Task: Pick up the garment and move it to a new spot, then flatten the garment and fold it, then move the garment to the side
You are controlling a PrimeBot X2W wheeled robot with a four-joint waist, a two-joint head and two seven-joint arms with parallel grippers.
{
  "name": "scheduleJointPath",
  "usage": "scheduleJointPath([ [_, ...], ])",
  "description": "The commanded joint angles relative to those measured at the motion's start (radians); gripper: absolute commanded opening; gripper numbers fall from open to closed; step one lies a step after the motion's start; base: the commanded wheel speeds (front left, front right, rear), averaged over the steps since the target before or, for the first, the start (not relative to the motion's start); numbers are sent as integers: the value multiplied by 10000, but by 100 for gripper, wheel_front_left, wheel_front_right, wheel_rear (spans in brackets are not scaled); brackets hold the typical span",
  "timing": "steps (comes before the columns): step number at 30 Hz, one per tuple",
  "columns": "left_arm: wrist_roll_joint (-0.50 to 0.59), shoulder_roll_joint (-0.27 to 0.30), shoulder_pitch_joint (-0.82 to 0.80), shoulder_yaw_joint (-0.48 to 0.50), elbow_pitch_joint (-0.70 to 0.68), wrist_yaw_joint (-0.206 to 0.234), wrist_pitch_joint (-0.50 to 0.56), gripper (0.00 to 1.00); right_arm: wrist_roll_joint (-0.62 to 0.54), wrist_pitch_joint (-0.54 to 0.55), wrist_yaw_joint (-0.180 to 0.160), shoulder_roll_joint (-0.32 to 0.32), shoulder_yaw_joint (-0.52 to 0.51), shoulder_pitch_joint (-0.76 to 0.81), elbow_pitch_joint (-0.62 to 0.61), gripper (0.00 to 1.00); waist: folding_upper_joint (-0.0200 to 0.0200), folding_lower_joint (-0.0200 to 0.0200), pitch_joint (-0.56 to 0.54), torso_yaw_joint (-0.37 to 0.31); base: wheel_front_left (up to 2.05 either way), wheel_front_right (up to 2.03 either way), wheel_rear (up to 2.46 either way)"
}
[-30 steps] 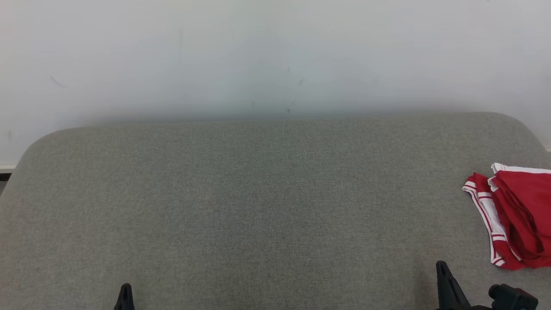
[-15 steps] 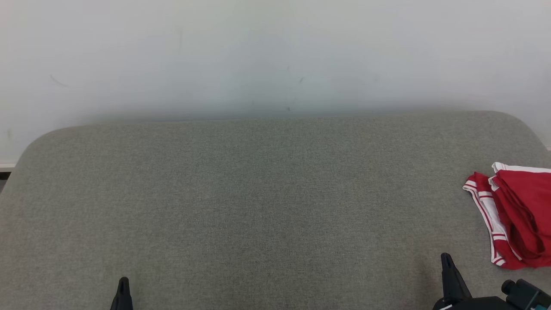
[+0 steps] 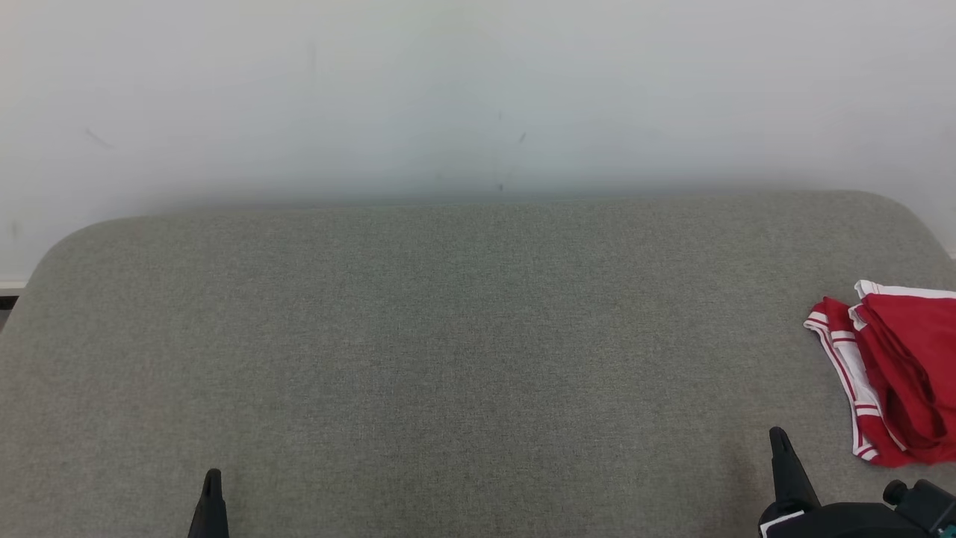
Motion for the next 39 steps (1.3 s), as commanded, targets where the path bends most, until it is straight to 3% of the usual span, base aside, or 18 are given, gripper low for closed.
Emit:
scheduleJointPath([
  [1,-369,64,-275,44,-85,-45,84,0,403,89,-8,-14,-55,-284,-166,0,0,0,6,0,0,0,0],
  [39,-4183,84,-891,180,2,-79,1100,0,4371,950,-14,-6,-304,-640,-444,0,0,-1,120,7,0,0,0],
])
